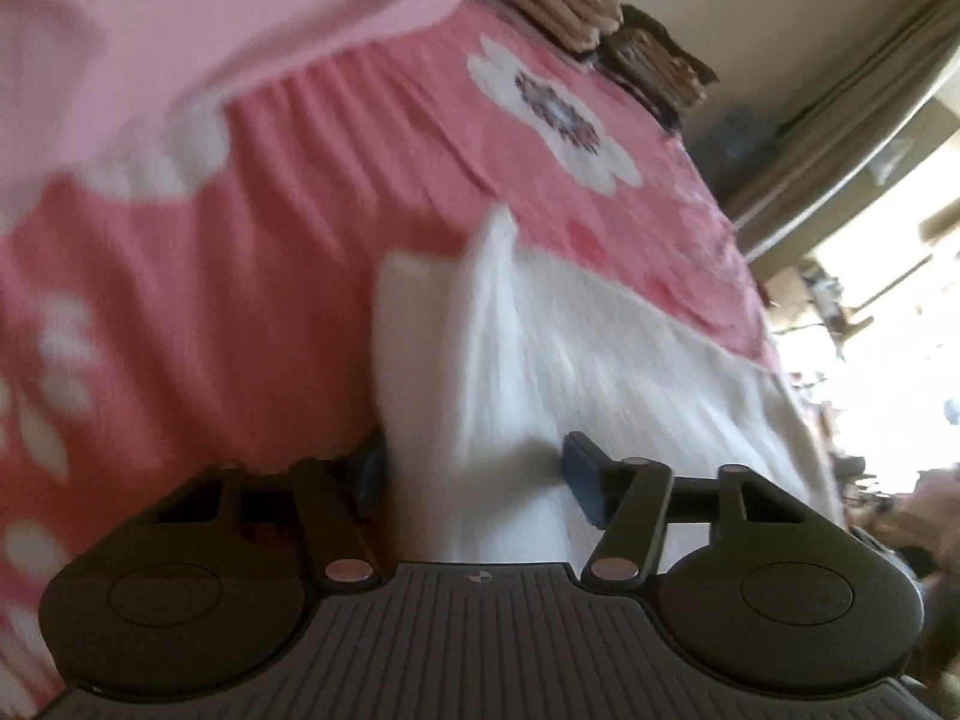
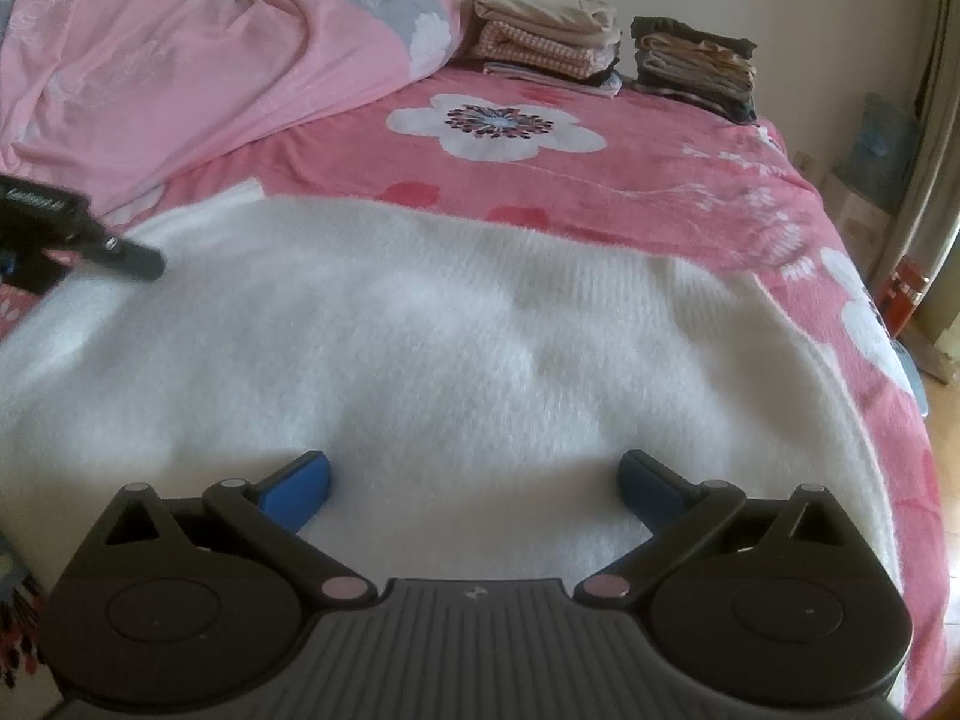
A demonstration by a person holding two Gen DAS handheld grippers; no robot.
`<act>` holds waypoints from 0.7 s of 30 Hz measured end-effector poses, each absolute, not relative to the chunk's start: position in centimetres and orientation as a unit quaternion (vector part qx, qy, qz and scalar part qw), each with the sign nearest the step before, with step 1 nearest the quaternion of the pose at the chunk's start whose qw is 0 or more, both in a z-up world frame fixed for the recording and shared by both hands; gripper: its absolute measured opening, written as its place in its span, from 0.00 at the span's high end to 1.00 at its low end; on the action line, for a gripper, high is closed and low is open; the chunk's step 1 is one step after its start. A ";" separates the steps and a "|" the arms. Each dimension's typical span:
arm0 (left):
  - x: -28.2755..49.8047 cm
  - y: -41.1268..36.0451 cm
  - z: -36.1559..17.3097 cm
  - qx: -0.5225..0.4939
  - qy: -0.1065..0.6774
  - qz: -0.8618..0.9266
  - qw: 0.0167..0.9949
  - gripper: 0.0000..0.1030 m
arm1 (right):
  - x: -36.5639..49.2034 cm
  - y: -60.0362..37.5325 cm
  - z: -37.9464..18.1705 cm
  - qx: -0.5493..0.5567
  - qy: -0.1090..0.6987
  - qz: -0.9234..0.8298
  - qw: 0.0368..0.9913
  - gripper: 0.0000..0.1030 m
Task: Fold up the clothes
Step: 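Move the left gripper to the sweater edge and close it on the fabric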
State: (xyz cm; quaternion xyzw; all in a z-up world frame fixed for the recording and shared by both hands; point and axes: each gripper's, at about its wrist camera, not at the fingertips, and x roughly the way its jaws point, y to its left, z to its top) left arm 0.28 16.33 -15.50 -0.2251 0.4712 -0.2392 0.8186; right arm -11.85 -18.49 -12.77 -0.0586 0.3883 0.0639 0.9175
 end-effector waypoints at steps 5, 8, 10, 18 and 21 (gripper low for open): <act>-1.9 17.8 -16.3 -0.267 0.497 -0.278 0.778 0.47 | -11.9 -18.5 -12.9 -0.058 0.386 0.064 0.919 0.00; -2.8 17.9 -16.5 -0.268 0.502 -0.293 0.769 0.46 | -11.9 -18.6 -13.0 -0.057 0.385 0.063 0.919 0.00; -2.6 17.4 -16.7 -0.265 0.502 -0.284 0.772 0.47 | -11.9 -18.5 -13.0 -0.057 0.385 0.063 0.919 0.00; -3.1 16.1 -13.8 -0.230 0.500 -0.251 0.796 0.70 | -12.1 -18.6 -13.1 -0.056 0.375 0.062 0.923 0.00; -3.3 15.4 -11.7 -0.226 0.496 -0.249 0.801 0.72 | -12.3 -18.6 -13.2 -0.056 0.369 0.062 0.926 0.00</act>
